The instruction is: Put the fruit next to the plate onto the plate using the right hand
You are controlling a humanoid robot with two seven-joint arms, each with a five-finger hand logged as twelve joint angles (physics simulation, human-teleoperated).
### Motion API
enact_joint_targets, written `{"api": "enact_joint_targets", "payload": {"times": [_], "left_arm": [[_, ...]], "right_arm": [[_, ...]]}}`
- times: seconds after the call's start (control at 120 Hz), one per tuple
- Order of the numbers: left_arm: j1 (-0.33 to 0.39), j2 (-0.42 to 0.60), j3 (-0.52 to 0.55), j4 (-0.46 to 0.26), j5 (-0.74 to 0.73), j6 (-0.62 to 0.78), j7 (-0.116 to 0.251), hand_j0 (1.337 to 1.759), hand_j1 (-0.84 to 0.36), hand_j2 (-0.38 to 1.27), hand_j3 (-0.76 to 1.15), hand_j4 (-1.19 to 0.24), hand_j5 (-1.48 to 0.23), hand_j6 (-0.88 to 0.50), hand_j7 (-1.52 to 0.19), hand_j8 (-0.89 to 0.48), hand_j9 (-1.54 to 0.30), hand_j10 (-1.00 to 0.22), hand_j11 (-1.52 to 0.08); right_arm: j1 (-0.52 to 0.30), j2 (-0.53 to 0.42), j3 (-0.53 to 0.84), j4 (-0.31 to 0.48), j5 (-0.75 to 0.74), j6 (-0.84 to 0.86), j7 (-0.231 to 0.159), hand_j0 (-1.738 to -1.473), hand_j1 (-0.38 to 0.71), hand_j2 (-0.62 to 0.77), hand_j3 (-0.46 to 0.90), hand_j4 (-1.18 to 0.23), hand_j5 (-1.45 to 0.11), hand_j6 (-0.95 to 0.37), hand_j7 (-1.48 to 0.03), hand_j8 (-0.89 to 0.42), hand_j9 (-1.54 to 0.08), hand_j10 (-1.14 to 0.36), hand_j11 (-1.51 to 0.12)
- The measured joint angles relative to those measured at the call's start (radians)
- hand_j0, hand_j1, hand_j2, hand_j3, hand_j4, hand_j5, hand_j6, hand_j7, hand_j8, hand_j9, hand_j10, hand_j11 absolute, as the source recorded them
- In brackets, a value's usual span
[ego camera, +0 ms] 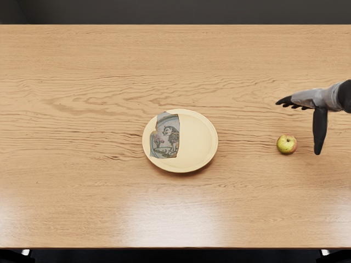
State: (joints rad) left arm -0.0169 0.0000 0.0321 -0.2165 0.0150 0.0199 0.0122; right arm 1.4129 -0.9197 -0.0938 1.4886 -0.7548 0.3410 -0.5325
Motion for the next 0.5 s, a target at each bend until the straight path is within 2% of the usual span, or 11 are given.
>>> {"api": "enact_joint_targets", "payload": {"times": [0.117, 0.275, 0.5], "left_arm": [[0.0, 0.0, 0.0, 0.0, 0.0, 0.0, 0.0, 1.658, 0.35, 0.0, 0.0, 0.0, 0.0, 0.0, 0.0, 0.0, 0.0, 0.0, 0.0], [0.0, 0.0, 0.0, 0.0, 0.0, 0.0, 0.0, 1.658, 0.35, 0.0, 0.0, 0.0, 0.0, 0.0, 0.0, 0.0, 0.0, 0.0, 0.0], [0.0, 0.0, 0.0, 0.0, 0.0, 0.0, 0.0, 1.658, 0.35, 0.0, 0.0, 0.0, 0.0, 0.0, 0.0, 0.0, 0.0, 0.0, 0.0]], "right_arm": [[-0.084, 0.016, 0.003, 0.031, -0.052, -0.136, 0.005, -1.658, -0.33, 0.0, 0.0, -0.02, -0.02, -0.03, -0.02, -0.02, -0.02, -0.02, -0.02], [-0.151, 0.049, 0.003, 0.049, -0.102, -0.266, 0.006, -1.658, -0.32, 0.0, 0.0, -0.03, -0.03, -0.03, -0.03, -0.03, -0.03, -0.03, -0.03], [-0.216, 0.081, 0.003, 0.055, -0.194, -0.389, 0.004, -1.658, -0.22, -0.02, 0.0, -0.12, -0.15, -0.12, -0.15, -0.12, -0.15, -0.12, -0.15]]}}
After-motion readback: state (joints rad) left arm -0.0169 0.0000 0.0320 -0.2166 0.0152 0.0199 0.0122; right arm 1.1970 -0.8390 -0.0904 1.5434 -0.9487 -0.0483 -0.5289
